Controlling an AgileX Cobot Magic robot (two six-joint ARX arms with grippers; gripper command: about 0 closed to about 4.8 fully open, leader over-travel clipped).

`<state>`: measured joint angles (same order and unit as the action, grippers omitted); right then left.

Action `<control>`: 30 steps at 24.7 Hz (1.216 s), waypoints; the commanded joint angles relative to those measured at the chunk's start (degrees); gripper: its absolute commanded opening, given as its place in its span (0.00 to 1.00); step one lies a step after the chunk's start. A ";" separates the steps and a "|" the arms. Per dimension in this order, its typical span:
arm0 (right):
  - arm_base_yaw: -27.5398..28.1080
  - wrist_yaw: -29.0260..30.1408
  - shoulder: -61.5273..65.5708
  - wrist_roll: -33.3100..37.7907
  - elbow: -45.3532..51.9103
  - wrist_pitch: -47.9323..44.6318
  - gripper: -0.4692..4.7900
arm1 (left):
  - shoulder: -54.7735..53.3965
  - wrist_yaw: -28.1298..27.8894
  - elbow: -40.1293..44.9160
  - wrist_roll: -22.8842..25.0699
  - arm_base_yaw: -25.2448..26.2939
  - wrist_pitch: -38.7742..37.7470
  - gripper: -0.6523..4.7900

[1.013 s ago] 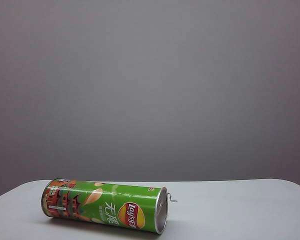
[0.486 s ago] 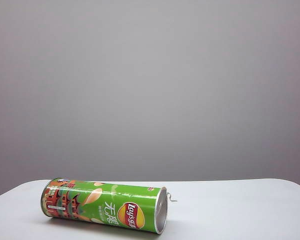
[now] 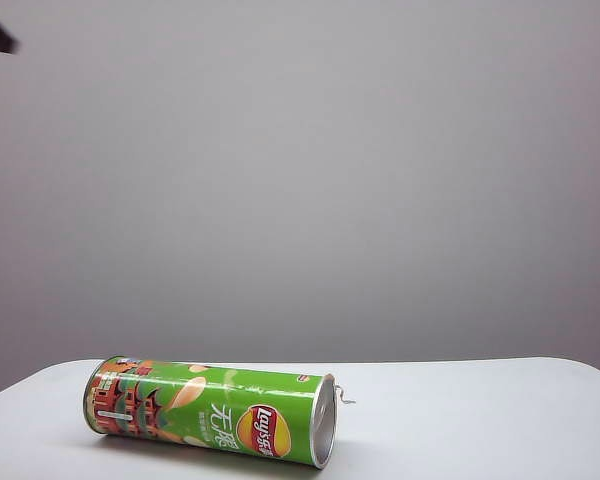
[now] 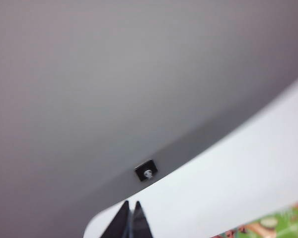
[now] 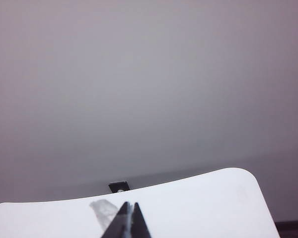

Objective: Pick up the green tub of chips from the desk, pull out the transparent container with the chips inside partially, and then place the chips back on the desk.

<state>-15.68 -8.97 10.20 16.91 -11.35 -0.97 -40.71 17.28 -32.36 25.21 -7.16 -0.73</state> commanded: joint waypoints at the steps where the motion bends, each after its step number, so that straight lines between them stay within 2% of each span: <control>1: 0.00 0.42 7.23 -0.31 -4.44 -0.79 0.09 | -11.65 9.70 -6.21 13.79 0.02 -0.72 0.12; 2: 0.00 1.16 8.92 -0.66 -5.40 -0.76 0.09 | -13.90 10.27 -7.39 15.89 0.02 -0.98 0.14; 3: 0.02 2.27 12.81 -0.90 -7.72 -0.70 0.09 | -19.04 12.15 -9.75 22.25 0.00 -1.01 0.21; 5: 0.02 6.10 18.75 -0.90 -11.08 -0.35 0.09 | -25.51 12.96 -12.68 30.82 -0.02 -1.86 0.28; 7: 0.00 8.87 25.11 -2.40 -15.08 1.33 0.09 | -31.82 12.98 -15.39 34.75 -0.02 -2.51 0.29; 8: 0.00 10.05 29.31 -3.58 -17.73 2.71 0.09 | -35.21 13.25 -17.22 36.76 -0.11 -4.74 0.35; 10: 0.28 10.71 33.70 -4.96 -20.52 3.91 0.09 | -38.97 14.43 -18.99 39.54 -0.79 -6.73 0.41; 13: 2.21 16.57 43.63 -5.20 -25.51 3.65 0.09 | -46.45 14.23 -19.71 46.01 -4.55 -6.16 0.69; 14: 2.71 17.16 45.13 -5.20 -26.12 3.67 0.09 | -47.47 13.81 -19.71 46.93 -5.53 -6.29 0.72; 15: 3.87 19.15 48.35 -5.18 -27.32 3.80 0.09 | -49.59 11.30 -19.71 48.17 -8.24 -6.25 0.82; 16: 4.48 20.24 49.68 -5.20 -27.65 3.69 0.09 | -50.36 10.56 -19.71 48.33 -9.40 -6.40 0.85; 18: 6.60 24.72 53.72 -5.20 -28.22 3.23 0.09 | -52.63 10.05 -19.89 48.28 -13.49 -7.93 0.87; 21: 8.39 26.86 56.43 -5.20 -28.22 3.02 0.09 | -56.65 6.75 -22.99 48.48 -16.13 -14.05 0.87; 24: 8.74 27.41 56.78 -5.25 -28.22 2.05 0.13 | -60.67 5.14 -27.69 48.85 -16.33 -20.55 0.89; 25: 8.74 28.02 56.76 -5.22 -28.22 1.40 0.13 | -62.73 3.41 -30.47 50.56 -16.35 -23.06 0.96; 26: 8.72 29.00 56.78 -5.16 -28.22 0.92 0.13 | -64.15 2.10 -32.35 52.37 -16.35 -24.72 0.98; 30: 8.74 29.70 56.78 -5.16 -28.20 0.74 0.13 | -67.28 0.85 -35.89 53.86 -16.35 -27.41 0.98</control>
<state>-6.96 20.27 67.20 11.90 -39.20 0.73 -107.28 18.59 -67.48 78.32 -23.46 -26.98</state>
